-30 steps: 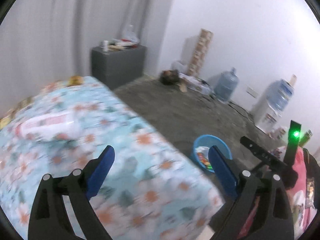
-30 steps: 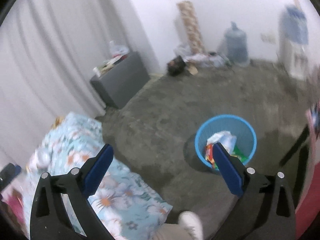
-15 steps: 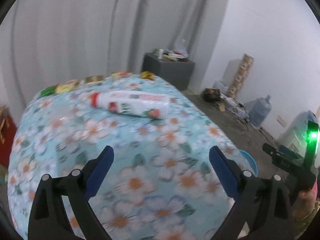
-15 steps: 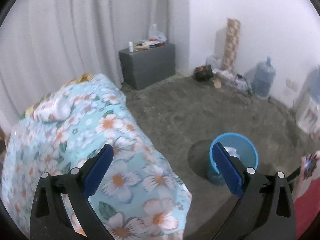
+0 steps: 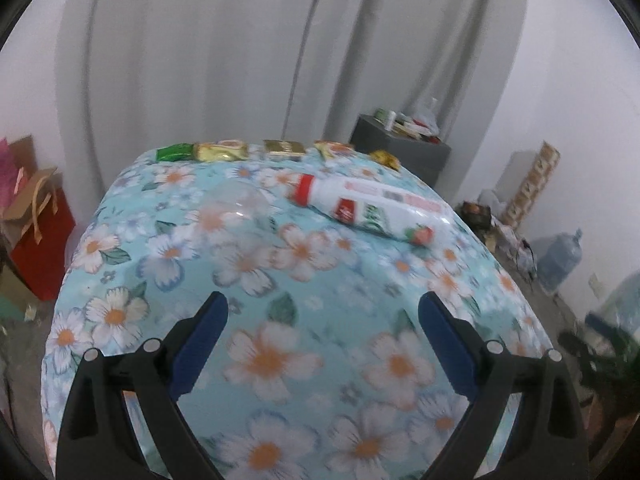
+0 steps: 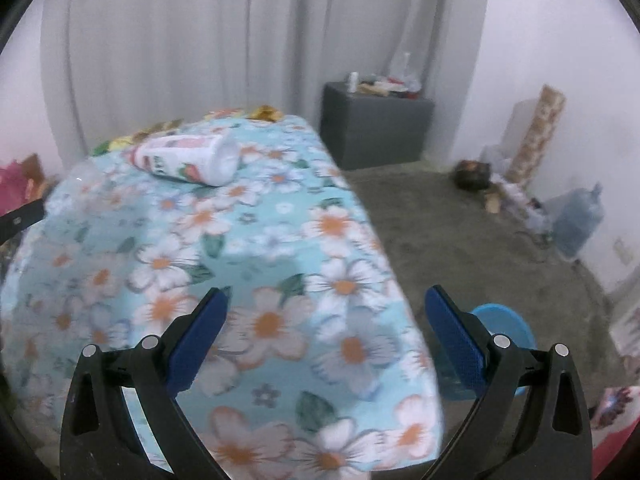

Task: Collect trash
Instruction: 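Move both open tools back over the bed, then grasp the clear plastic cup with the left tool while the right tool grasps the white bottle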

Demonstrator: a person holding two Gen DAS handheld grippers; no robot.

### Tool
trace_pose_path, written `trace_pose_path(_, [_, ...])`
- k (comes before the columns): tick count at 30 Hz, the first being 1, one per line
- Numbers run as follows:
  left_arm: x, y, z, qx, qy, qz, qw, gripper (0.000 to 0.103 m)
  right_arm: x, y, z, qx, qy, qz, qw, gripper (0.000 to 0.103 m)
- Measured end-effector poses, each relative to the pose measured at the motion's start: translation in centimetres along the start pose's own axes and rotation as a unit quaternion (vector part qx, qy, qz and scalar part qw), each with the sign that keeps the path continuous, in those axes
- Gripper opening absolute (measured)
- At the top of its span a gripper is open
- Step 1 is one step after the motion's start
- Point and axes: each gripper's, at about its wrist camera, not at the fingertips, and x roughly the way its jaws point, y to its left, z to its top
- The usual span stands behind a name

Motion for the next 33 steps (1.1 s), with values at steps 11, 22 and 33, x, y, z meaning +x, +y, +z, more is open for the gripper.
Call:
trace_pose_path(11, [6.3,4.7,4.5,-0.023,-0.002,0.080,0.9965,0.094,1.3,1.3,0.1,0.028,0.023,0.041,0.998,0.095])
trace_pose_path(22, [12.4,5.8,5.5,-0.011,0.029,0.112,0.9933,0.071,2.0,1.8,1.3,0.055,0.030,0.078,0.995,0.095])
trace_pose_path(33, [10.5,5.2,3.6,-0.032,0.037,0.075,0.9960,0.069,3.5,6.6,9.7,-0.059,-0.035,0.194,0.979,0.095])
